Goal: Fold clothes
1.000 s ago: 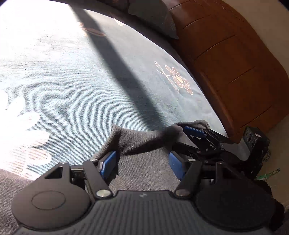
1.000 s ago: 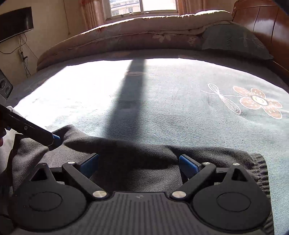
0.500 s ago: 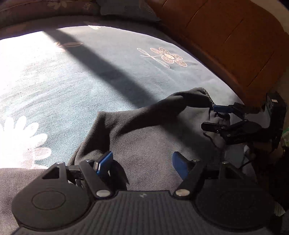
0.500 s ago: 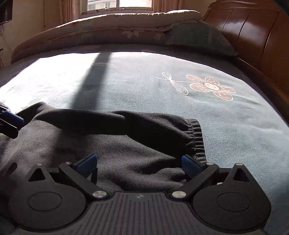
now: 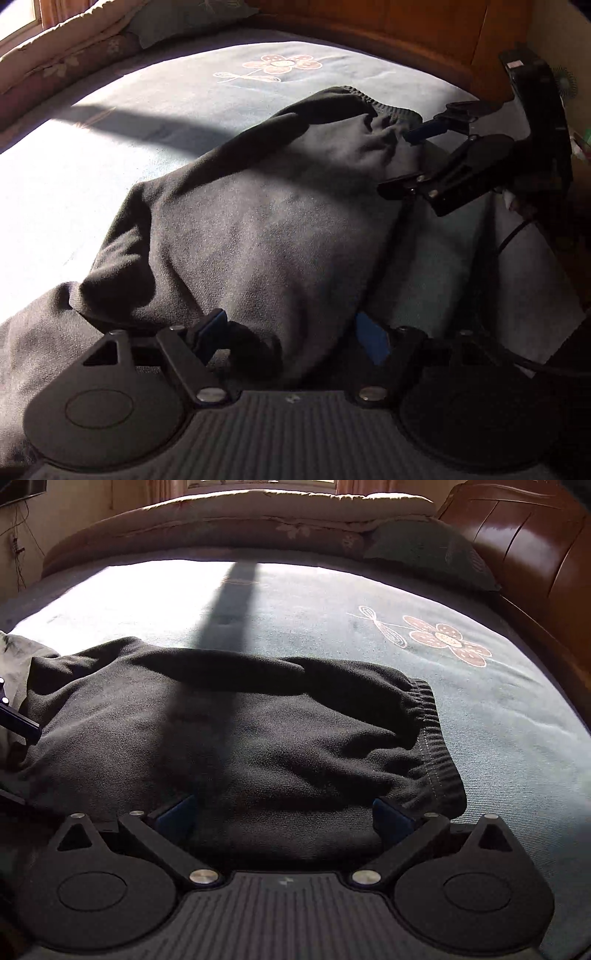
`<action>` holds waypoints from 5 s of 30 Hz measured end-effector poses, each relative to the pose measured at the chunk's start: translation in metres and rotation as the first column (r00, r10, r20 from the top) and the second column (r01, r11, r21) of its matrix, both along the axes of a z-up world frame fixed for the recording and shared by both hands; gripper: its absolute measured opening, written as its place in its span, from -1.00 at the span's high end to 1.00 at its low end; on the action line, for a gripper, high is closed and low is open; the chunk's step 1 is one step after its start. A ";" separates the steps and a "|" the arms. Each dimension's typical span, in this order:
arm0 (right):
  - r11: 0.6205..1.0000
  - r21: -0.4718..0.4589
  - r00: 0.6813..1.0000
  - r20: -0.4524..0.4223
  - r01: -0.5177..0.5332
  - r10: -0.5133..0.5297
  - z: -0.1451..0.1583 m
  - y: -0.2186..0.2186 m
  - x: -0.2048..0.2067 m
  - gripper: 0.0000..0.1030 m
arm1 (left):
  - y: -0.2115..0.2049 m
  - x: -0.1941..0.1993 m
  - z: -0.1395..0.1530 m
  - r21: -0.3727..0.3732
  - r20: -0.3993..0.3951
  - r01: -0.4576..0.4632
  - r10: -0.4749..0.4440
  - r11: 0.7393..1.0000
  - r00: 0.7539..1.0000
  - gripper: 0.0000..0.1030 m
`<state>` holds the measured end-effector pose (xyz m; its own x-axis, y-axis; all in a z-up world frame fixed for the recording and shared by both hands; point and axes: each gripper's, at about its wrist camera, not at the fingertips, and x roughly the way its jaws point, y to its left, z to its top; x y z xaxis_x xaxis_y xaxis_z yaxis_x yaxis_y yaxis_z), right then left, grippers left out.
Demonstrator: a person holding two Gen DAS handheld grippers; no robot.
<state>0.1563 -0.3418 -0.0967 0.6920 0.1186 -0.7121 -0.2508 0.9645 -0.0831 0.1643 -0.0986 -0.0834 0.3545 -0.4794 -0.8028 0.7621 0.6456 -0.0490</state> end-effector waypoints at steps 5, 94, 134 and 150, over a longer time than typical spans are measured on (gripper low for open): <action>0.999 0.020 0.998 0.042 -0.046 0.046 0.011 0.014 -0.007 -0.99 | -0.016 0.004 0.003 -0.073 -0.027 0.024 -0.027 0.997 0.999 -0.49; 0.994 0.102 0.999 -0.023 0.046 -0.044 -0.019 0.010 -0.008 -1.00 | 0.230 0.048 -0.057 -0.517 -0.609 -0.835 0.603 0.189 0.514 0.91; 0.998 0.052 0.994 -0.105 0.038 -0.032 -0.005 0.015 0.000 -1.00 | 0.268 -0.059 0.076 -0.337 -0.155 -0.851 0.868 0.403 0.472 0.59; 0.851 0.395 0.928 0.010 -0.346 0.373 0.072 0.138 0.075 -1.00 | 0.194 0.097 -0.006 -0.340 -0.414 -0.593 0.450 0.730 0.791 0.53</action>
<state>0.2311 -0.2036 -0.0245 0.5025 0.6220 -0.6006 -0.5780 0.7582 0.3016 0.2615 0.0951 -0.0893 0.4453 -0.6033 -0.6616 0.2127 0.7891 -0.5763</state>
